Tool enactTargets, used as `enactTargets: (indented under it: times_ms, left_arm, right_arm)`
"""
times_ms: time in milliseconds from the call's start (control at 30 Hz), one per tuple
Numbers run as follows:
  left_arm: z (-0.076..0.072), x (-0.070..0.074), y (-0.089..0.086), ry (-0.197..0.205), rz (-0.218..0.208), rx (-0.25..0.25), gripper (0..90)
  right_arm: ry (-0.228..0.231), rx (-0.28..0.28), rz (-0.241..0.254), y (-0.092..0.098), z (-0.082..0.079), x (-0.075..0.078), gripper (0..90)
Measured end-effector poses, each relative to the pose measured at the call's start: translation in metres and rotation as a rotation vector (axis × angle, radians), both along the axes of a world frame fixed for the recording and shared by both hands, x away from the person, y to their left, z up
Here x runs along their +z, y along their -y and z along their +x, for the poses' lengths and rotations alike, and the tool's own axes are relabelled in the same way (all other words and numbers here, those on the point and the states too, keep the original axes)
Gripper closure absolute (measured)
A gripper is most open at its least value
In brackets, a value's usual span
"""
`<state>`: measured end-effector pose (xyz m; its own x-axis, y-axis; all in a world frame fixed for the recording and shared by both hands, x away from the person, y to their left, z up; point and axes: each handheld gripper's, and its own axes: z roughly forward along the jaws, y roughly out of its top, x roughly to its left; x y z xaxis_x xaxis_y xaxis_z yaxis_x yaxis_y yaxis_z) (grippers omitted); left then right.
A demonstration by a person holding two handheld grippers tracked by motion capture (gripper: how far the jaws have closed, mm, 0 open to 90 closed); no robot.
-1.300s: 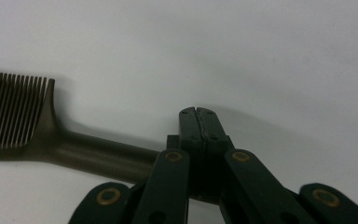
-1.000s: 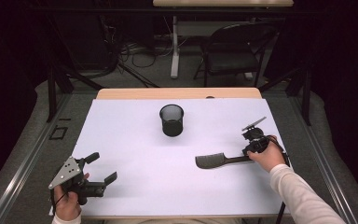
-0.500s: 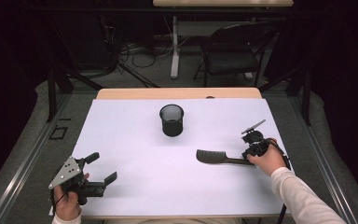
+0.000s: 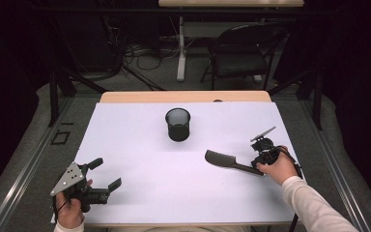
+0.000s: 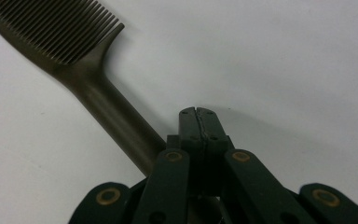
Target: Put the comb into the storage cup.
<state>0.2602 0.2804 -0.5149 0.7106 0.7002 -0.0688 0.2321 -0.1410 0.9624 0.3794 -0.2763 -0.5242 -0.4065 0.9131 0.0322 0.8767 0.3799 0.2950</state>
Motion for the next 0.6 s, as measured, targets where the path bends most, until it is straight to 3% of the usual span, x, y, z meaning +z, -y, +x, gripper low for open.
enactTargets:
  times_ms: [67,100,267,333,367,500,600]
  left_arm:
    - [0.0001,-0.0001,0.0000,0.000,0.002,0.000,0.4]
    - [0.0001,-0.0001,0.0000,0.000,0.002,0.000,0.4]
    - [0.0000,0.0000,-0.0002,-0.002,0.003,0.004,0.4]
    - [0.0000,0.0000,-0.0002,-0.002,0.002,0.004,0.4]
    - [0.0000,-0.0001,-0.0002,-0.002,0.002,0.004,0.4]
    - [0.0000,-0.0001,-0.0001,-0.002,0.003,0.005,0.4]
    - [-0.0001,-0.0001,-0.0001,-0.002,0.003,0.004,0.4]
  right_arm:
    - [0.010,0.012,0.005,0.0012,-0.0007,-0.0003,90.0]
    - [0.036,0.012,0.032,0.0017,-0.0011,-0.0024,90.0]
    - [0.002,0.011,0.008,0.0021,-0.0033,0.0007,90.0]
    - [0.002,0.012,0.013,0.0020,-0.0047,0.0002,90.0]
    - [0.023,0.011,0.039,0.0020,-0.0052,-0.0019,90.0]
    - [0.001,0.023,0.015,0.0017,-0.0075,0.0004,90.0]
    - [0.018,0.024,0.040,0.0012,-0.0091,-0.0017,90.0]
